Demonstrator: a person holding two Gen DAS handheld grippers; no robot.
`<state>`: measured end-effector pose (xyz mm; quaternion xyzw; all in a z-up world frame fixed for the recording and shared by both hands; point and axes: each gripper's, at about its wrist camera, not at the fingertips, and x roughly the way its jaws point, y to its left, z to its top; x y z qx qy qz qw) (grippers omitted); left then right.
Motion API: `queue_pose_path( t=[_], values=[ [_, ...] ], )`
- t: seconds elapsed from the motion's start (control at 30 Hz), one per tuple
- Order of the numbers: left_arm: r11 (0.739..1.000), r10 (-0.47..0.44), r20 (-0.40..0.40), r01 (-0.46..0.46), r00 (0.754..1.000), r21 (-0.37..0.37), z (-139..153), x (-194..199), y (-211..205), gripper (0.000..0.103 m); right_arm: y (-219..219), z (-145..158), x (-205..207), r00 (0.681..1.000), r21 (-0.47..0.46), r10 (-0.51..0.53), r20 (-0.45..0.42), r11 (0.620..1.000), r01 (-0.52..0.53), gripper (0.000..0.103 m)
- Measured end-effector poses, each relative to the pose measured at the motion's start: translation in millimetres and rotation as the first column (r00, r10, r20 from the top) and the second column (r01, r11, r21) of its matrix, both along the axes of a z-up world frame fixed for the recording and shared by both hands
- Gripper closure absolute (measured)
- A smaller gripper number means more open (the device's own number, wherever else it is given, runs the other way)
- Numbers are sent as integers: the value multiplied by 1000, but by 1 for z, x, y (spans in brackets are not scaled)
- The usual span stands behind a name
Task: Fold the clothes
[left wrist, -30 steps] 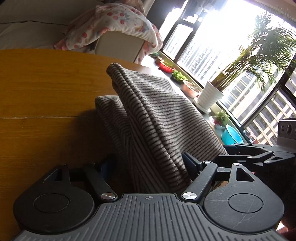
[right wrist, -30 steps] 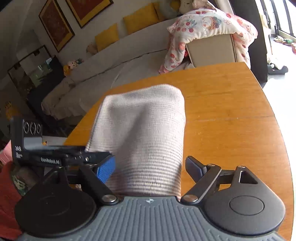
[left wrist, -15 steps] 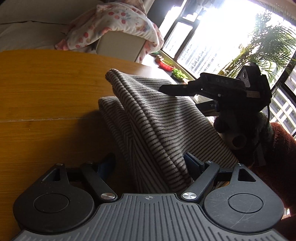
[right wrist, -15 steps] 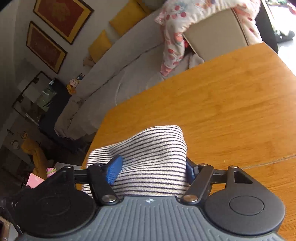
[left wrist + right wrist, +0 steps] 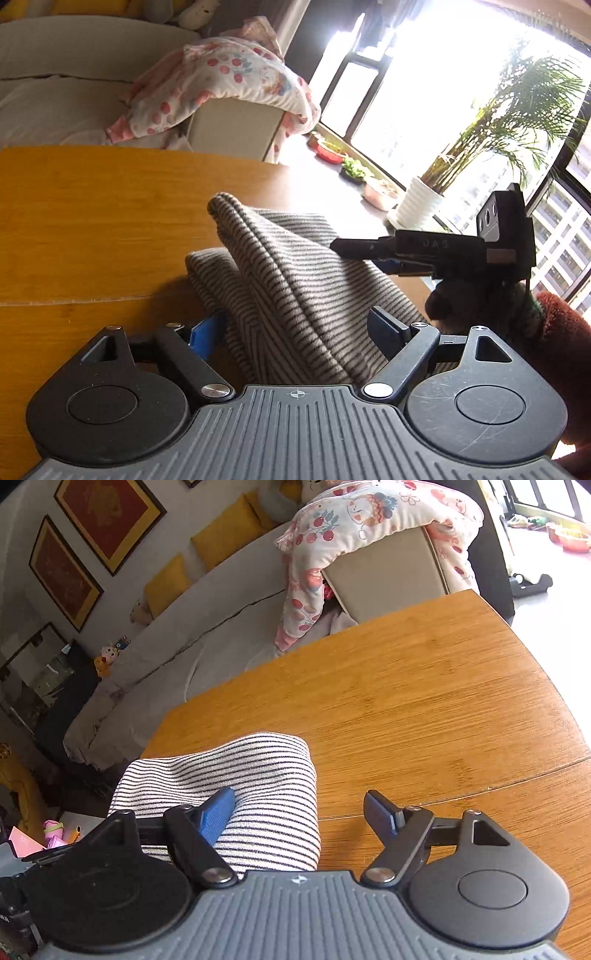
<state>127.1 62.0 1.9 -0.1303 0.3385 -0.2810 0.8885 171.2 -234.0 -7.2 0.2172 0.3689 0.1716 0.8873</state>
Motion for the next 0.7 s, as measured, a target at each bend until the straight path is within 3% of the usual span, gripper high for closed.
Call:
queue_pose_path(
  t=[0.07,0.17,0.23,0.27,0.33,0.37,0.4,0.47,0.6,0.7],
  values=[
    [998,-20,33,22,999,-64,11,6,-1,31,-2,-3,-1,1000,7,-10,3,1000,10,23],
    [990,-65,121,79,990,-116,32,1,-9,28,-4,-8,-3,1000,10,-23,10,1000,22,19],
    [999,-36,157,40,987,-18,37,-1,-19,26,-3,-7,-4,1000,-2,-27,14,1000,27,19],
    [997,-10,166,-2,986,71,35,-1,-24,25,-3,-7,-4,999,-7,-29,14,1000,29,19],
    [966,35,165,-76,986,247,22,4,-31,24,-3,-6,-5,999,-16,-33,15,999,34,18],
    [947,45,152,-91,987,307,13,7,-30,22,-2,-4,-7,999,-22,-31,17,999,32,17],
    [945,55,134,-95,989,312,5,9,-24,15,-1,-2,-9,999,-28,-24,21,999,25,17],
    [955,81,89,-103,993,279,-4,12,-9,9,1,3,-16,999,-53,-11,32,998,13,16],
    [970,114,48,-121,992,211,1,9,11,12,6,17,-37,998,-130,24,58,991,-16,16],
    [996,53,-43,-50,998,69,4,2,19,11,5,25,-54,997,-136,54,58,990,-46,15]
  ],
)
